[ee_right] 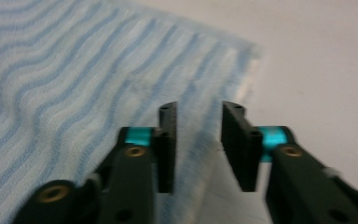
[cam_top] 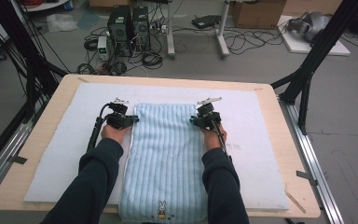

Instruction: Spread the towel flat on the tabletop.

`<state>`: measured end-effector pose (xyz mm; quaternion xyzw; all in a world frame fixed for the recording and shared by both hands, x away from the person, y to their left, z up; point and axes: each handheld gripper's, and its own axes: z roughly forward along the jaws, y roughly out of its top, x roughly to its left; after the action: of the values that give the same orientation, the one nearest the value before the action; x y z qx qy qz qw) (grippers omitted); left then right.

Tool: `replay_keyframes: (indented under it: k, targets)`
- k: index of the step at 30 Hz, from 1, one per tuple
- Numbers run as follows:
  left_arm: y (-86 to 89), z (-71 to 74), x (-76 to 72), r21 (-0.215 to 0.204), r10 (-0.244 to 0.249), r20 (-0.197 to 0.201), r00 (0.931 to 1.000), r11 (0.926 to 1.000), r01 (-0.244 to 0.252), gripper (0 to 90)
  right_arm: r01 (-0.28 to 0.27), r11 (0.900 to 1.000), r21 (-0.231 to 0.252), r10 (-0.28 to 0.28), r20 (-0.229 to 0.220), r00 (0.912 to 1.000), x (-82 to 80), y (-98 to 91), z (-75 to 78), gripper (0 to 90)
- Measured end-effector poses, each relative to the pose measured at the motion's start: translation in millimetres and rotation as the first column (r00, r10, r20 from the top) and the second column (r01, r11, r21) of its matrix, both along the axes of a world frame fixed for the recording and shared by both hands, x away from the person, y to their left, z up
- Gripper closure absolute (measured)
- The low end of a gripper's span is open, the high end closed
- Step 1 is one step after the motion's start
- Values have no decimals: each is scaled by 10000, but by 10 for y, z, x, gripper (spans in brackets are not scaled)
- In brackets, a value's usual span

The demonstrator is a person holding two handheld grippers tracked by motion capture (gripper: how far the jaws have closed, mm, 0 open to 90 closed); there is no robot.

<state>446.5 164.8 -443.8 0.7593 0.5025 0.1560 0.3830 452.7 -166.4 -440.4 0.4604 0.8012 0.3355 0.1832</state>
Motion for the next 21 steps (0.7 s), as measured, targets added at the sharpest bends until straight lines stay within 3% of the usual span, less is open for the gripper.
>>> replay_keyframes:
  k: [1,2,4,5,7,8,9,10,13,15,18,19,21]
  targets:
    - [0,0,0,0,0,0,10000,10000,0,876,0,10000,0,0,0,10000,0,0,0,763]
    - [-9,19,58,312,151,54,9999,9994,-152,876,-132,9995,-280,139,254,9996,4,71,-17,870]
    - [28,14,116,106,627,127,9980,9980,-628,877,-5,9989,-465,19,285,9996,24,86,-8,878]
    - [44,5,148,13,721,0,9974,9974,-721,877,204,9977,-651,-182,341,9993,34,82,-1,880]
    - [48,1,168,-53,731,2,9973,9973,-731,877,629,9965,-547,-606,428,9972,57,60,0,884]
    - [10,3,173,157,829,275,9962,9964,-833,875,891,9948,-492,-864,555,9947,65,56,-3,888]
    - [10,3,173,157,829,275,9962,9964,-833,867,891,9948,-492,-864,555,9947,65,56,-3,888]
    - [-1,-4,165,276,902,347,9953,9955,-912,828,1326,9871,-897,-1258,786,9889,78,57,-29,888]
    - [40,15,149,289,1040,533,9931,9940,-1056,622,1421,9898,-24,-1416,732,9872,83,-29,-19,799]
    - [75,42,126,157,1118,672,9915,9935,-1131,602,1394,9898,297,-1416,882,9860,58,-83,0,788]
    - [106,59,93,-3,1046,643,9924,9945,-1048,599,1155,9914,607,-1193,619,9909,47,-120,13,734]
    - [106,59,93,-3,1046,643,9924,9945,-1048,603,1155,9914,607,-1193,619,9909,47,-120,13,734]
    - [98,42,67,-74,878,514,9948,9961,-875,626,675,9972,320,-682,216,9974,45,-57,-31,717]
